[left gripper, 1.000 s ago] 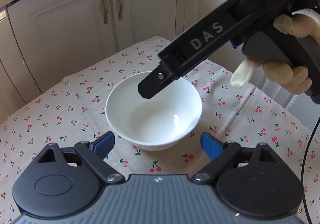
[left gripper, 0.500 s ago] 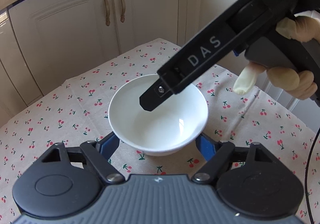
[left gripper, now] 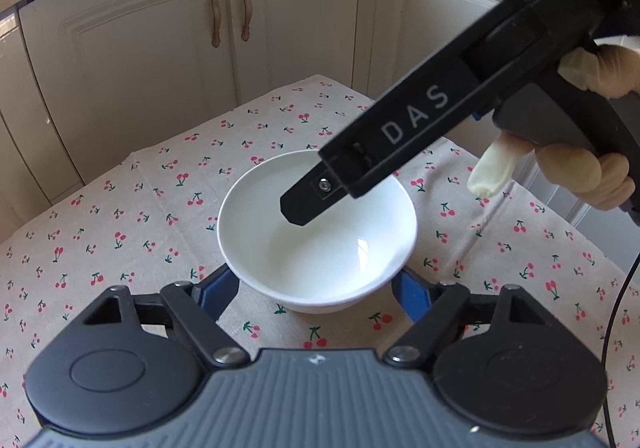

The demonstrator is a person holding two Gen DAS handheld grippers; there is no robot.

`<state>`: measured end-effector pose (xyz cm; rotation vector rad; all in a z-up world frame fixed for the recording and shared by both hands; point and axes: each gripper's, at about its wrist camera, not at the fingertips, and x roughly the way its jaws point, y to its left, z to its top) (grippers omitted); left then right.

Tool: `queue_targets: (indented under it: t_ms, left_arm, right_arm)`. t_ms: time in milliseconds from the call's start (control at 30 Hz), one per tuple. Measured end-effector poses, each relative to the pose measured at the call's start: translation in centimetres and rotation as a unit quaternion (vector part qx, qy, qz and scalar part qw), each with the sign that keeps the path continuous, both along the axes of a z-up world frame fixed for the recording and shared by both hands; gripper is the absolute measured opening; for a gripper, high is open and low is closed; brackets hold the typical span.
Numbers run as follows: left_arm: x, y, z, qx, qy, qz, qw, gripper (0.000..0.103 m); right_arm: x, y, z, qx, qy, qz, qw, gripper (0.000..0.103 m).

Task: Organize plates and bowls
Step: 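Close the right tool on the white bowl's rim, then lift and carry the bowl with the right tool to the stacked bowls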

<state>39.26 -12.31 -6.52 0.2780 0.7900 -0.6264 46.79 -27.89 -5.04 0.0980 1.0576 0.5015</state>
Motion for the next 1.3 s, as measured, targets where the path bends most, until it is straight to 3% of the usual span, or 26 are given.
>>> queue_targets:
  t_ms: [333, 967, 1300]
  left_arm:
    - [-2.7, 1.0, 2.1, 0.0, -0.006, -0.004, 1.0, 0.083]
    - [-11.0, 2.7, 6.3, -0.011, -0.021, 0.0, 0.9997, 0.083]
    - [-15.7, 3.7, 6.8, -0.023, -0.022, 0.011, 0.9994, 0.083]
  right_arm:
    - [-2.8, 1.0, 2.0, -0.003, -0.012, 0.005, 1.0, 0.07]
    - [-11.9, 2.6, 7.5, -0.004, -0.045, 0.021, 0.999, 0.07]
    - [-16.8, 3.3, 8.6, 0.001, -0.056, 0.035, 0.998, 0.07]
